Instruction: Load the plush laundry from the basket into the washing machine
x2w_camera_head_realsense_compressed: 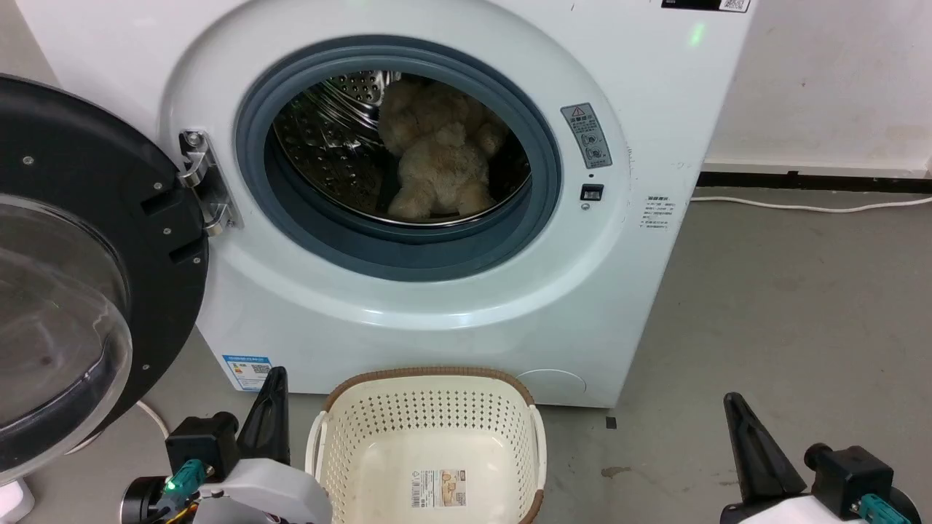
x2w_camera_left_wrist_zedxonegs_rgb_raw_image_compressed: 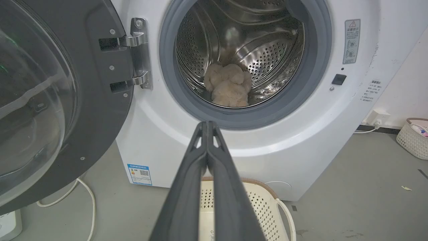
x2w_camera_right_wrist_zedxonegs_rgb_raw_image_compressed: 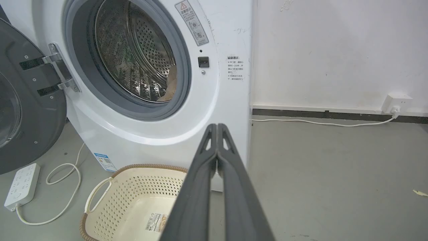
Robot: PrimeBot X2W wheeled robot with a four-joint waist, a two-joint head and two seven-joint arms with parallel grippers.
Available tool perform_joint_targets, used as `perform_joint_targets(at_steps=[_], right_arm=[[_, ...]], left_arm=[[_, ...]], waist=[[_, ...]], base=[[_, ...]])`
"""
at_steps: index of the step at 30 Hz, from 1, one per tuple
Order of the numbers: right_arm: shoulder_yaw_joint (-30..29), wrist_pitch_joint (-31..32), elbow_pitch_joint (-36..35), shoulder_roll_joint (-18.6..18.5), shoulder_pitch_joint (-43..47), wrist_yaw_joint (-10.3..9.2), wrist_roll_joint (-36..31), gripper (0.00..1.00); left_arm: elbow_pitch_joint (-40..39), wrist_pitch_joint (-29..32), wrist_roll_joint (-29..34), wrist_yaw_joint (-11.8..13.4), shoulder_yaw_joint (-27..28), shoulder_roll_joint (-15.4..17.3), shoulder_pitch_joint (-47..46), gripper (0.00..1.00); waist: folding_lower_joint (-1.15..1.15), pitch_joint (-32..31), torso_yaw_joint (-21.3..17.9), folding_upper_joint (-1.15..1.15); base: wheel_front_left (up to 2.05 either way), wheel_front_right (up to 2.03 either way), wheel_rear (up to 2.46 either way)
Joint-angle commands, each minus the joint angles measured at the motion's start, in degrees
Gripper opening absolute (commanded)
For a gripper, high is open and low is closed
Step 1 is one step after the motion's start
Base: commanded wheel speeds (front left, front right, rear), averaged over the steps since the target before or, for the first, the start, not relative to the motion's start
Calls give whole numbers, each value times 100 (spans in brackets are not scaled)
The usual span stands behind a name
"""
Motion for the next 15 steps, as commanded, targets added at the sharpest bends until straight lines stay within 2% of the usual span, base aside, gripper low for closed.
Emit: perform_joint_targets(at_steps=[1, 15], right_arm=[[-8, 46, -43, -1, -103, -2, -65, 0], [-14, 194, -91, -1, -169, -2, -183, 0]], left_arm=[[-53, 34, 84, -37, 47, -34, 42, 0], [-130, 136, 363, -131, 181, -150, 56, 0]], waist=[[-1, 2, 1, 0], [-1, 19, 14, 0]], base=[[0, 0, 0], [0, 0, 0]])
